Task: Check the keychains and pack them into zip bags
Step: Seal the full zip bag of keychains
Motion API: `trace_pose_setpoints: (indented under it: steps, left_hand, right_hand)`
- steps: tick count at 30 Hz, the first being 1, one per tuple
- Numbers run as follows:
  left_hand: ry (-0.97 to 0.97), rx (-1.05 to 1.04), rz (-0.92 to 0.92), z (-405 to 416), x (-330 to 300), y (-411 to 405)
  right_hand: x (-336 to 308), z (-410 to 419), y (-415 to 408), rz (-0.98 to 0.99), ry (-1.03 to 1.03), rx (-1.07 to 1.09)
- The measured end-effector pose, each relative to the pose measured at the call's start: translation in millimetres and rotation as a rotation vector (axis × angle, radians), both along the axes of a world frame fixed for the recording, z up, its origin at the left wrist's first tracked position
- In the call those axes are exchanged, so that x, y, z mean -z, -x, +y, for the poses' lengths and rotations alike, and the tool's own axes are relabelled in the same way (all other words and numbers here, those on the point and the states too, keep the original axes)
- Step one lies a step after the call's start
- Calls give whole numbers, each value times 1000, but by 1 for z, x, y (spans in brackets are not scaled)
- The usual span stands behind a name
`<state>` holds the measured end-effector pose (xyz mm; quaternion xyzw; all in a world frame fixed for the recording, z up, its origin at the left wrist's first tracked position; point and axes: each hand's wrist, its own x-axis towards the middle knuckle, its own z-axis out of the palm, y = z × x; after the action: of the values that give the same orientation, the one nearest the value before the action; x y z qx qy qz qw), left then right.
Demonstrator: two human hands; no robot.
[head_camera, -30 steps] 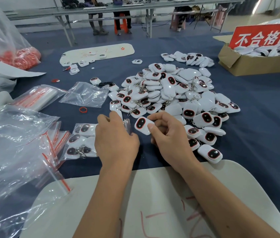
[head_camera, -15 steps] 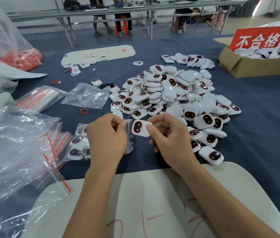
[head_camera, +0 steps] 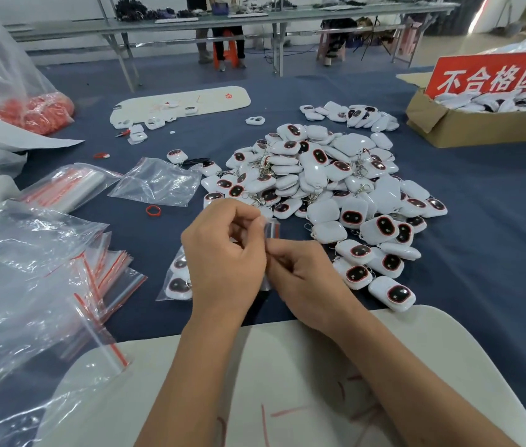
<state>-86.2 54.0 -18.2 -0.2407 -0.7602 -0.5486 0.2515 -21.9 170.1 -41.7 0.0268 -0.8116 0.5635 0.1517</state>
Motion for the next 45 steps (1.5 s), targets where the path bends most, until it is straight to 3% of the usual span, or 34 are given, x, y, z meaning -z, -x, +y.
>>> trace_pose_setpoints:
  steps: [5,8,11,13,16,19,22,26,31,36,41,45]
  left_hand:
    - [-104,-65,-76,-3,-2,3]
    - [-110,-22,-155,-5,-1,4]
    - [76,-20,-67,-11,0,9]
    - [279,-18,-15,-20,3,17]
    - [480,74,-165,-29,7,22]
    - [563,15,-211,-24,7,18]
    - [517,-21,-234,-20,6,14]
    - [486,68,-411,-19,9,11]
    - [44,524,-633,-15,-2,9]
    - [-4,795,-814,-22,-6,13]
    - [106,733,-966,-32,-1,14]
    - [111,616,-1007,-30,0,13]
  right_hand:
    - [-7,-2,-4,206,-45,63]
    - [-5,2,-2,142,16,61]
    - [-2,7,0,-47,182,-35]
    - [-2,8,0,-59,185,-52]
    - [-1,9,1,-2,192,65]
    - [-3,8,3,88,210,254]
    - [-5,9,5,115,240,345]
    - [-9,10,3,172,252,353]
    - [-27,17,7,264,433,176]
    - [-37,22,7,214,539,78]
    - [-13,12,9,-50,447,153]
    - [-4,13,10,-115,684,149]
